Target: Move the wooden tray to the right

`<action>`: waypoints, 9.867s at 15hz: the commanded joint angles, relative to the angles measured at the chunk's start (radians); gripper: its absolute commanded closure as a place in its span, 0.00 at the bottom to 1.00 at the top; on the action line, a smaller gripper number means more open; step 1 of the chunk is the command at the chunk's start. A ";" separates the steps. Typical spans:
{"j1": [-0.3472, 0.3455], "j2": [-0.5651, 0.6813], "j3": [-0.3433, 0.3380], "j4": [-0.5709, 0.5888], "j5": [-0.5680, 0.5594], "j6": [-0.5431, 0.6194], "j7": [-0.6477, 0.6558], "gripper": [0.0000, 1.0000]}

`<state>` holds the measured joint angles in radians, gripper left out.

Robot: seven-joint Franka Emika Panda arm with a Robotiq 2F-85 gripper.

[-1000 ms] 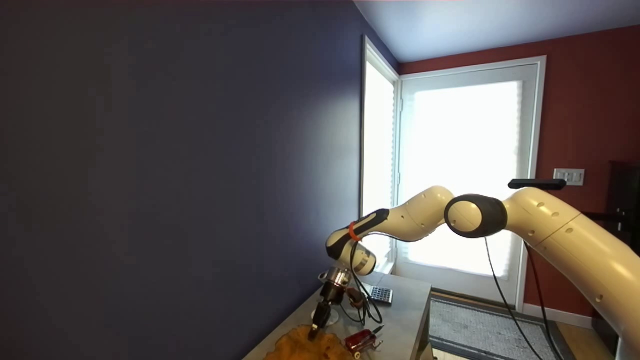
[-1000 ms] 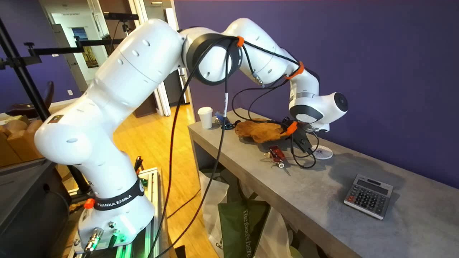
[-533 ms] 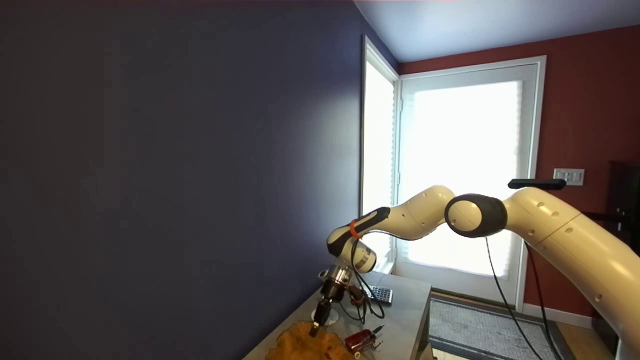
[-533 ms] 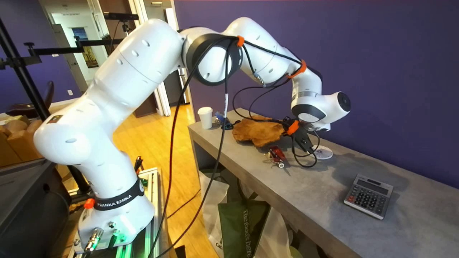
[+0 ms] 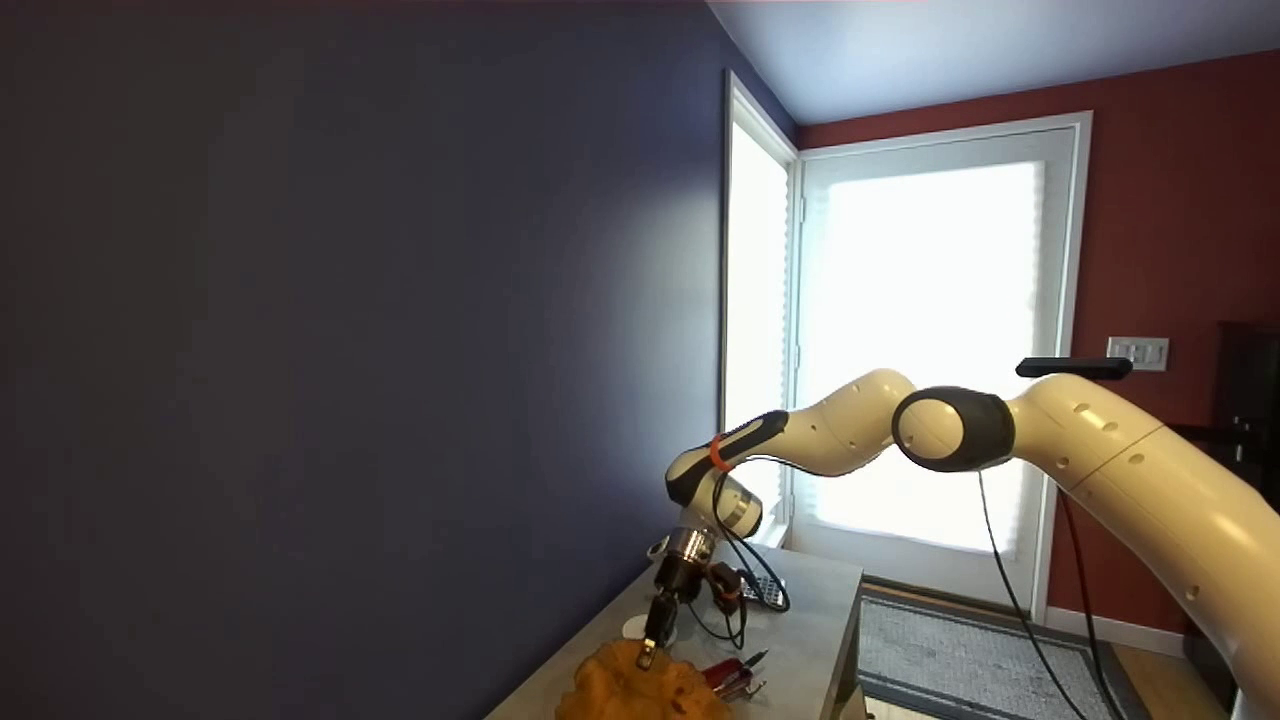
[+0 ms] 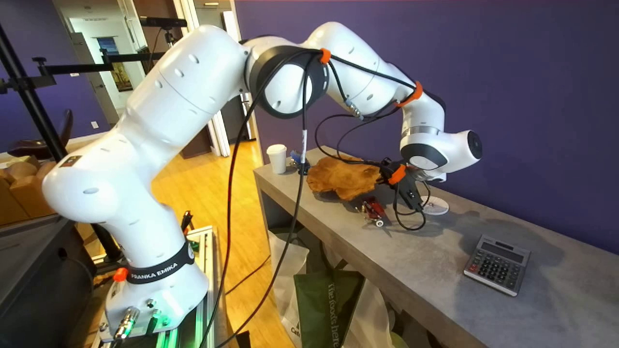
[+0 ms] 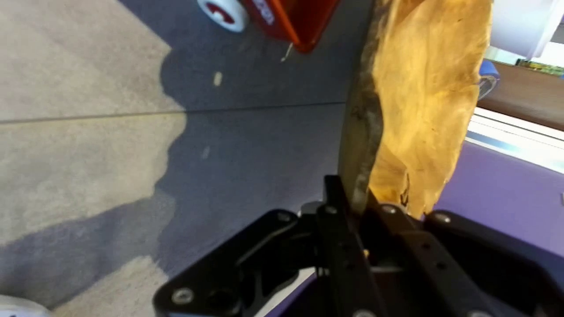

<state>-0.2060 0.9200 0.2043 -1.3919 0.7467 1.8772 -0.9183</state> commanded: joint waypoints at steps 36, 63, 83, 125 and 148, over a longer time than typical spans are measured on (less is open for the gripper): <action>-0.152 -0.373 -0.372 -0.565 0.511 -0.024 0.037 0.98; -0.243 -0.247 -0.524 -0.454 1.048 0.320 0.196 0.98; -0.289 0.005 -0.517 -0.157 1.083 0.347 0.224 0.98; -0.275 -0.061 -0.481 -0.237 0.937 0.408 0.360 0.98; -0.236 -0.021 -0.465 -0.136 0.964 0.389 0.272 0.50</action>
<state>-0.4366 0.8948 -0.2619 -1.5471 1.7250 2.2847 -0.6290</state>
